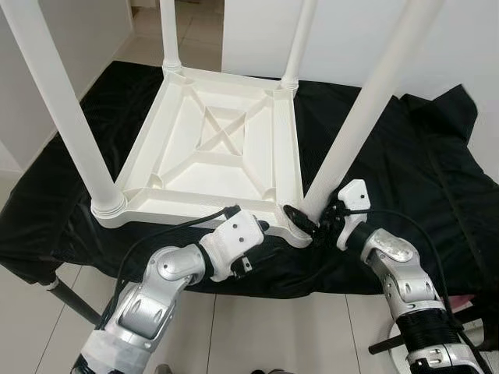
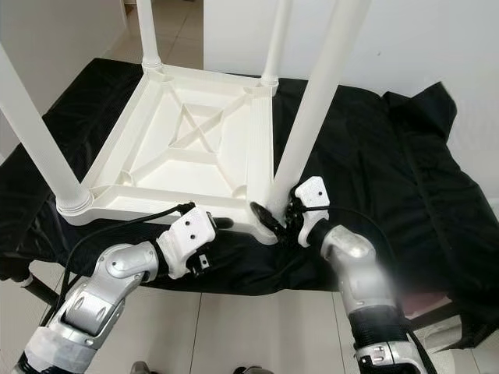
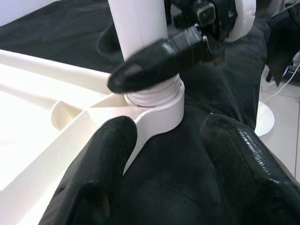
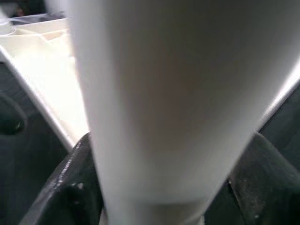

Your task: Building children table

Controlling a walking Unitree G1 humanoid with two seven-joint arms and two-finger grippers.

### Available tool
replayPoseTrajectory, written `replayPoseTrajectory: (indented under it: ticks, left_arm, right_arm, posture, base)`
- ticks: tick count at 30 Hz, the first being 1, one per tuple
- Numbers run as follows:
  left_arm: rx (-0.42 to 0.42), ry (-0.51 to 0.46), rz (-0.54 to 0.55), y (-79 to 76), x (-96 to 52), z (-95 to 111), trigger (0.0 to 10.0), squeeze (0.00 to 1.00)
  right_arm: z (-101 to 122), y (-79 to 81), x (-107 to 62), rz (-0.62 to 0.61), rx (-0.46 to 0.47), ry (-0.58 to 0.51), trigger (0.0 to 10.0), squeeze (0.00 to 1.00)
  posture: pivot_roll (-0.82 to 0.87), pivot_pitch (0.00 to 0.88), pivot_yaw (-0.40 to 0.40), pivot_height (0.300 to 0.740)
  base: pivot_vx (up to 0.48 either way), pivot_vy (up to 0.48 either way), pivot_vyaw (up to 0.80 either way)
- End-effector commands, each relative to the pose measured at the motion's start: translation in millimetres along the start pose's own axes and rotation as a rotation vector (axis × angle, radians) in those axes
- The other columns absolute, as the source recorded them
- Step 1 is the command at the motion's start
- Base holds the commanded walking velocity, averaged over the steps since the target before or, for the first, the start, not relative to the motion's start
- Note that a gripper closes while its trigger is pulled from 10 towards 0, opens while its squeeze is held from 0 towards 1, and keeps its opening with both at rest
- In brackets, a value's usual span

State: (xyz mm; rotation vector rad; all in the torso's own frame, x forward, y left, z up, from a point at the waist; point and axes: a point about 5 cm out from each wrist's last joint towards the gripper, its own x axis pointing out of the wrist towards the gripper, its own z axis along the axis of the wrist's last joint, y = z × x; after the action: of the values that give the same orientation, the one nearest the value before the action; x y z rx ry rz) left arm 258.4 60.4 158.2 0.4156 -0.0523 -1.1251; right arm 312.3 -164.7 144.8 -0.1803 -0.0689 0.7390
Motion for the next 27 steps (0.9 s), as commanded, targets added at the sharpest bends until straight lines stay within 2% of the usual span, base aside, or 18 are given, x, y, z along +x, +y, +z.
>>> replayPoseTrajectory:
  ticks: [1, 10, 11, 19, 23, 27]
  left_arm:
    - [0.004, 0.001, 0.081, 2.7, 1.7, -1.2, 10.0, 0.00]
    - [0.007, -0.003, 0.086, 1.7, 2.6, -1.8, 10.0, 0.00]
    - [0.007, -0.001, 0.083, 1.2, 3.2, -2.8, 10.0, 0.00]
    - [0.006, -0.003, 0.074, 0.4, 4.2, -2.7, 10.0, 0.00]
    - [0.003, -0.006, 0.063, -1.3, 5.3, -2.2, 10.0, 0.00]
    - [-0.001, -0.009, 0.053, -4.3, 6.3, -2.1, 10.0, 0.00]
  right_arm:
    - [-2.8, -1.0, 0.2, 0.025, -0.006, 0.016, 0.0, 0.00]
    - [-10.2, -2.5, -0.9, 0.061, 0.003, 0.030, 0.0, 0.00]
    - [-12.1, -3.2, -2.1, 0.040, 0.007, 0.035, 10.0, 0.00]
    - [-13.8, -3.8, -2.4, -0.018, 0.039, 0.032, 10.0, 0.00]
    - [-15.5, -5.5, 1.0, -0.215, 0.054, 0.056, 10.0, 0.00]
    - [-15.7, -1.2, 2.7, -0.255, 0.054, 0.055, 10.0, 0.00]
  posture:
    - [0.03, 0.050, -0.089, 0.740]
    - [0.03, 0.047, -0.092, 0.740]
    - [0.03, 0.048, -0.088, 0.740]
    - [0.03, 0.048, -0.084, 0.740]
    - [0.01, 0.063, -0.076, 0.740]
    - [0.01, 0.068, -0.074, 0.740]
  base:
    - [0.000, 0.000, 0.00]
    - [0.000, 0.000, 0.00]
    - [0.000, 0.000, 0.00]
    - [0.000, 0.000, 0.00]
    - [0.000, 0.000, 0.00]
    - [0.000, 0.000, 0.00]
